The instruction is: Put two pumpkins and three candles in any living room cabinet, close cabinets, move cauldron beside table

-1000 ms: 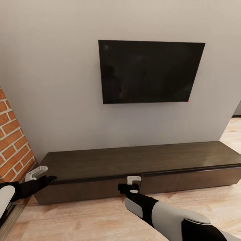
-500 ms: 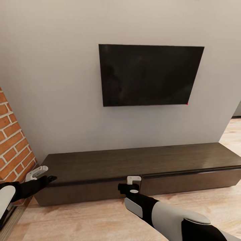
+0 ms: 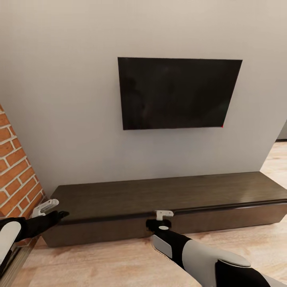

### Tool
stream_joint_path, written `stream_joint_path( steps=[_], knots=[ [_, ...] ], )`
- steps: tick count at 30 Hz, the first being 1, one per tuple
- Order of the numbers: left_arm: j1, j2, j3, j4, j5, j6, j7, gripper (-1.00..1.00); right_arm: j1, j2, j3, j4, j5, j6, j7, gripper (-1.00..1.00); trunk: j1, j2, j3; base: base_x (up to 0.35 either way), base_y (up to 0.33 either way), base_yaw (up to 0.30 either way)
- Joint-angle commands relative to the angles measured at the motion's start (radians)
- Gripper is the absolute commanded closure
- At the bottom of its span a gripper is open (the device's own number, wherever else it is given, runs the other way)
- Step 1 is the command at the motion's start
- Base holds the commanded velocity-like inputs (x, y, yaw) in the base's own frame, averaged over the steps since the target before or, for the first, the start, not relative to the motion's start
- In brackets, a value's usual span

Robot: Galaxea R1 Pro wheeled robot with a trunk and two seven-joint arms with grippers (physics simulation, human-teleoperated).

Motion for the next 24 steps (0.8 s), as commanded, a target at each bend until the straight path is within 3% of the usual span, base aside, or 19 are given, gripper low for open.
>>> stream_joint_path(
  steps=[1,5,8,11,12,16,18,21,24],
  knots=[
    [-0.002,0.000,-0.002,0.029,0.006,0.002,0.010,-1.00,-0.001,0.000,0.008,0.020,-0.026,-0.003,-0.003,-1.00,-0.004,0.007,0.002,0.000,0.000,0.000],
    [-0.017,-0.002,-0.021,0.174,-0.008,0.000,0.043,-1.00,-0.001,0.000,0.009,0.097,-0.057,0.046,-0.005,-1.00,-0.019,0.035,0.015,0.000,0.000,0.000],
    [-0.027,-0.002,-0.089,0.299,-0.023,-0.005,0.093,-1.00,-0.002,0.000,0.008,0.168,-0.064,0.064,-0.007,-1.00,-0.031,0.056,0.024,0.000,0.000,0.000],
    [-0.030,-0.004,-0.178,0.485,-0.078,-0.026,0.109,-1.00,0.002,0.000,0.008,0.209,-0.065,0.072,-0.012,-1.00,-0.042,0.077,0.034,0.000,0.000,0.000],
    [-0.030,-0.004,-0.193,0.518,-0.092,-0.038,0.109,-1.00,0.003,0.000,0.008,0.212,-0.065,0.073,-0.012,-1.00,-0.046,0.084,0.037,0.000,0.000,0.000],
    [-0.031,-0.009,-0.302,0.774,-0.234,-0.265,0.092,-1.00,0.007,0.000,0.007,0.225,-0.067,0.073,-0.014,-1.00,-0.061,0.112,0.049,0.000,0.000,0.000],
    [-0.031,-0.011,-0.354,0.898,-0.286,-0.385,0.036,-1.00,0.027,0.000,0.007,0.227,-0.076,0.068,-0.014,-1.00,-0.069,0.126,0.055,0.000,0.000,0.000],
    [-0.031,-0.012,-0.424,1.050,-0.331,-0.509,-0.080,-1.00,0.087,0.000,0.007,0.227,-0.090,0.058,-0.010,-1.00,-0.081,0.147,0.065,0.000,0.000,0.000],
    [-0.029,-0.016,-0.499,1.228,-0.354,-0.681,-0.195,-1.00,0.155,-0.010,0.008,0.228,-0.097,0.008,-0.006,-1.00,-0.092,0.168,0.074,0.000,0.000,0.000]
  ],
)
